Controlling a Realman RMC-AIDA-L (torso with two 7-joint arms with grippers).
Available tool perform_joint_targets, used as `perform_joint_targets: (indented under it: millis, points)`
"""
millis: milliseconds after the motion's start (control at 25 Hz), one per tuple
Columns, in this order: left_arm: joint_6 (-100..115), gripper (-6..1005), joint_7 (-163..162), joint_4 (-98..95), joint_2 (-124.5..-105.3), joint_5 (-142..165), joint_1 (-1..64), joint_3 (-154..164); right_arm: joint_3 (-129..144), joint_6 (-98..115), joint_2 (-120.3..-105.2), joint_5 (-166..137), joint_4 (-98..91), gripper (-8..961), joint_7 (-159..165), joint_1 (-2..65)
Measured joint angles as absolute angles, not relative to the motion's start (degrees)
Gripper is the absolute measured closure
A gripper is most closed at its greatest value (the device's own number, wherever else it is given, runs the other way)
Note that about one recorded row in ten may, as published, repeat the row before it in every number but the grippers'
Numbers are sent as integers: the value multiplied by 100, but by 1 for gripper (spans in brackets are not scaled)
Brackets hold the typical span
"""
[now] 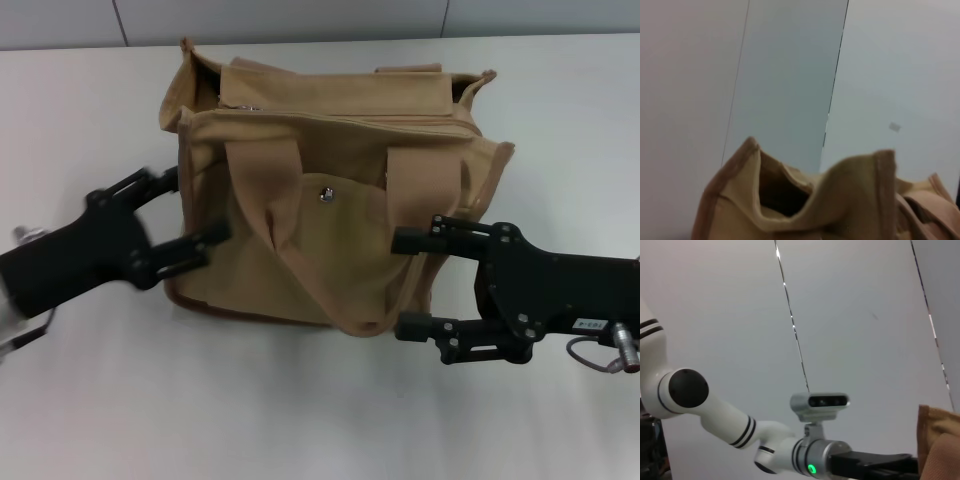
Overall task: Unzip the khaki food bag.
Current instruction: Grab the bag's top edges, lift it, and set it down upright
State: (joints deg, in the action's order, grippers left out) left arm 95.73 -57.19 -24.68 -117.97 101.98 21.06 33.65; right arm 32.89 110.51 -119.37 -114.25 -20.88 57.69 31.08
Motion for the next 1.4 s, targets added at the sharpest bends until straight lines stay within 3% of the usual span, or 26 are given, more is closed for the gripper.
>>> perform_joint_targets:
  millis: [200, 640, 1280, 1400]
  points:
    - [9039, 239, -5625, -1980, -11857, 9928, 2494, 3319, 3335, 11035, -11944, -11437, -1998, 127, 5766, 3157]
    - [8995, 248, -5596, -1929, -11840, 9602, 2358, 3359, 3366, 10947, -11945, -11412, -1899, 127, 5757, 3150]
    - [9238, 901, -5581, -1957, -11838, 9645, 2334, 3375, 3366, 10924, -11944, -11408, -1836, 127, 5649, 3152]
    - [9258, 914, -5581, -1976, -11839, 9636, 2325, 3362, 3350, 10914, -11944, -11407, -1837, 127, 5617, 3139]
